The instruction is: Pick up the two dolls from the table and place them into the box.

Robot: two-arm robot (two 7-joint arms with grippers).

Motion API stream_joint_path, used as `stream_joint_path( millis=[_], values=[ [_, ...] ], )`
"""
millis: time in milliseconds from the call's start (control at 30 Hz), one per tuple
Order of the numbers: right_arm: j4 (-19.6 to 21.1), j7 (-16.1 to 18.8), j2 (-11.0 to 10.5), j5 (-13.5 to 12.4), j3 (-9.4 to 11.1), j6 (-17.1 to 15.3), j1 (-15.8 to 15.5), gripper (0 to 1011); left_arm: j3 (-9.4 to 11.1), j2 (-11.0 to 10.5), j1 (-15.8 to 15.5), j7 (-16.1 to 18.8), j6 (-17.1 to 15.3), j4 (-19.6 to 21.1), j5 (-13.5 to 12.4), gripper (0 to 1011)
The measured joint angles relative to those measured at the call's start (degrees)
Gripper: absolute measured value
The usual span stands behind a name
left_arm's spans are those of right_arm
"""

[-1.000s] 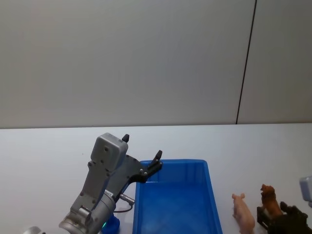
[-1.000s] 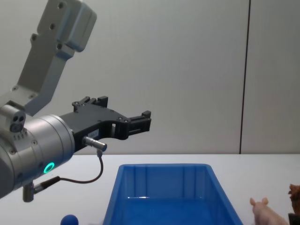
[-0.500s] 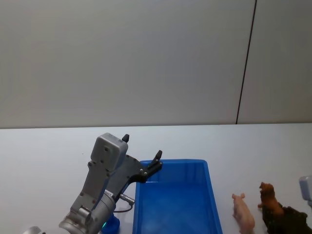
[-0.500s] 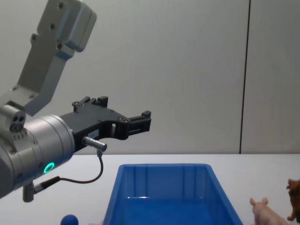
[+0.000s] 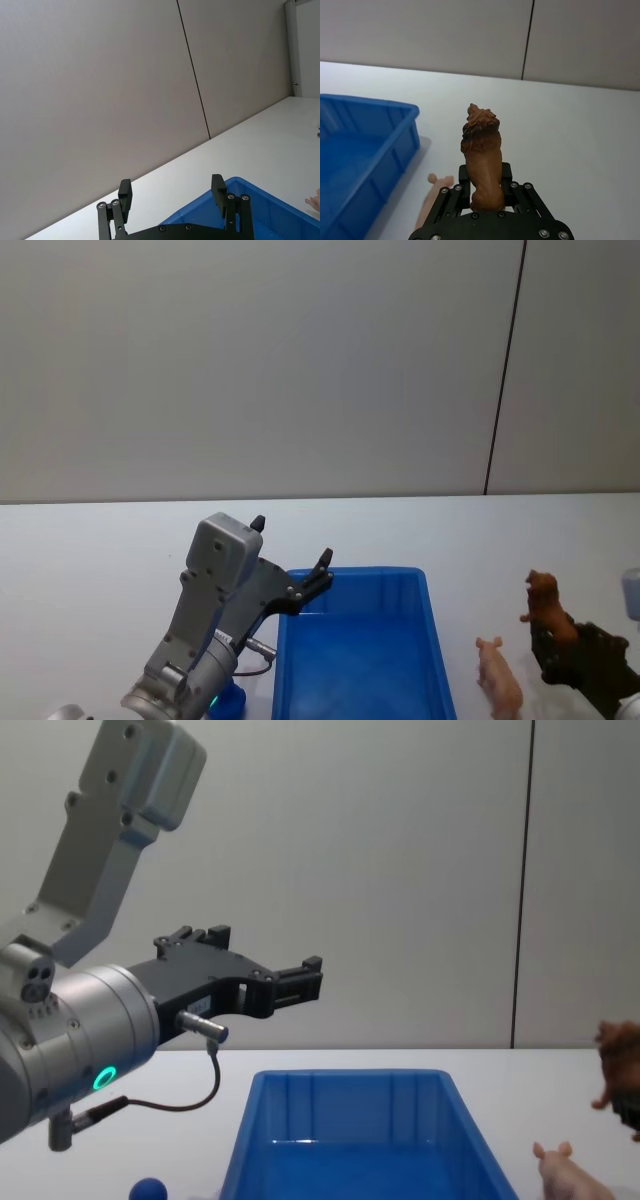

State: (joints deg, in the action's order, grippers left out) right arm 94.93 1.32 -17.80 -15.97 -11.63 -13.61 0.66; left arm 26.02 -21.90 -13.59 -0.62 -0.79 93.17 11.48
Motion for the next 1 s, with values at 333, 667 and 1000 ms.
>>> stream_joint_path(
  millis=[333,667,1000],
  values=[
    [1.1,4.3,1.1,1.0,-1.0,0.3,1.5,337,0.0,0.0,0.0,0.0,0.0,0.0,0.0,1001],
    [-1.4,11.0,4.0,2.8,-3.2,0.0,4.9,337,0.0,0.0,0.0,0.0,0.0,0.0,0.0,1001],
    [-4.7,15.7,6.7,4.6,-5.5,-0.4,7.6,343,0.0,0.0,0.0,0.0,0.0,0.0,0.0,1002]
  ],
)
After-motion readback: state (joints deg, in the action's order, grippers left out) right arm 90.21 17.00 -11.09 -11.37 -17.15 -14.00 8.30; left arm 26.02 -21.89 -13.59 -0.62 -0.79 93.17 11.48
